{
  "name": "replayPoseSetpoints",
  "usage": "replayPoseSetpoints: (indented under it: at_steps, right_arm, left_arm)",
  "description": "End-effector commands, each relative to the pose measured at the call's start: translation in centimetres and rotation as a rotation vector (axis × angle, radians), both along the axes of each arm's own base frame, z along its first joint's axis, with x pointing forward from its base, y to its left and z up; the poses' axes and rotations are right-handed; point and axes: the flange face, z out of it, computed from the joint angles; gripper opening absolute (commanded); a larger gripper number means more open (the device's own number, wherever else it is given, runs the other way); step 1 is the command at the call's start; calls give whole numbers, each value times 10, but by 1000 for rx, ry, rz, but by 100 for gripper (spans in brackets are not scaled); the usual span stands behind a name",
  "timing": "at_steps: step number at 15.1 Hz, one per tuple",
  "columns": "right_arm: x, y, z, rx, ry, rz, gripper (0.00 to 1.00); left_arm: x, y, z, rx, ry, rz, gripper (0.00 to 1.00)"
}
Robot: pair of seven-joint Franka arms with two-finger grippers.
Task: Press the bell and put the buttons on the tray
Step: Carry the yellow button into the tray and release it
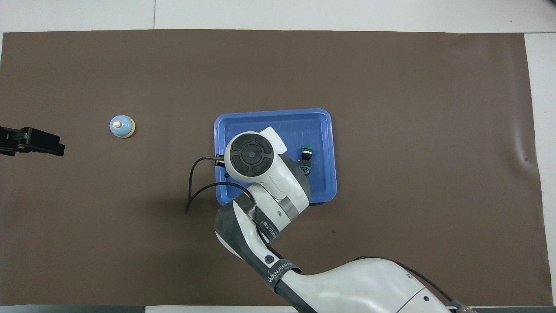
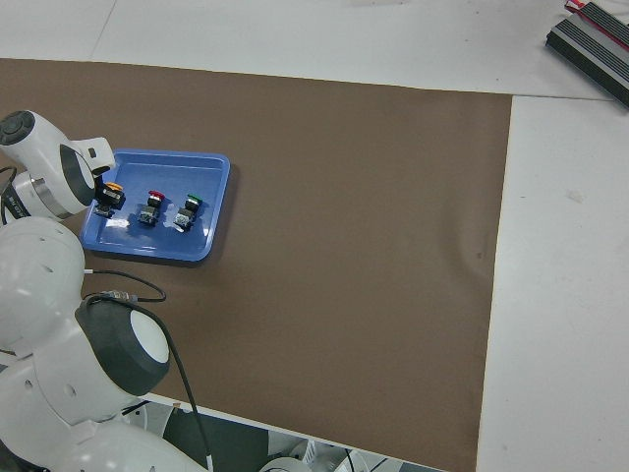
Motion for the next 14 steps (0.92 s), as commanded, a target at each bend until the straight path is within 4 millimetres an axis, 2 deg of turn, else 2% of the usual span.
replayPoseSetpoints:
  at_steps: [1, 4, 5, 6, 11, 13, 14]
  right_arm:
    - [-9, 1, -14, -4, -25, -6, 30]
    - [-14, 1, -20, -11, -16, -5, 52]
    - [-14, 0, -19, -10, -15, -11, 67]
    - [-14, 0, -19, -10, -15, -14, 98]
    - [-15, 4, -9, -19, 11, -79, 100]
    - [4, -9, 21, -34, 28, -103, 100]
    - [18, -27, 38, -42, 37, -130, 100]
  left_arm:
    - [-2, 2, 6, 10, -2, -7, 100]
    - [-2, 2, 7, 10, -3, -7, 100]
    - [-2, 2, 7, 10, -3, -7, 100]
    - [-2, 2, 7, 10, -3, -7, 100]
    - [-2, 2, 7, 10, -3, -7, 100]
    - [-2, 2, 6, 10, -2, -7, 100]
    - [-2, 2, 6, 10, -2, -7, 100]
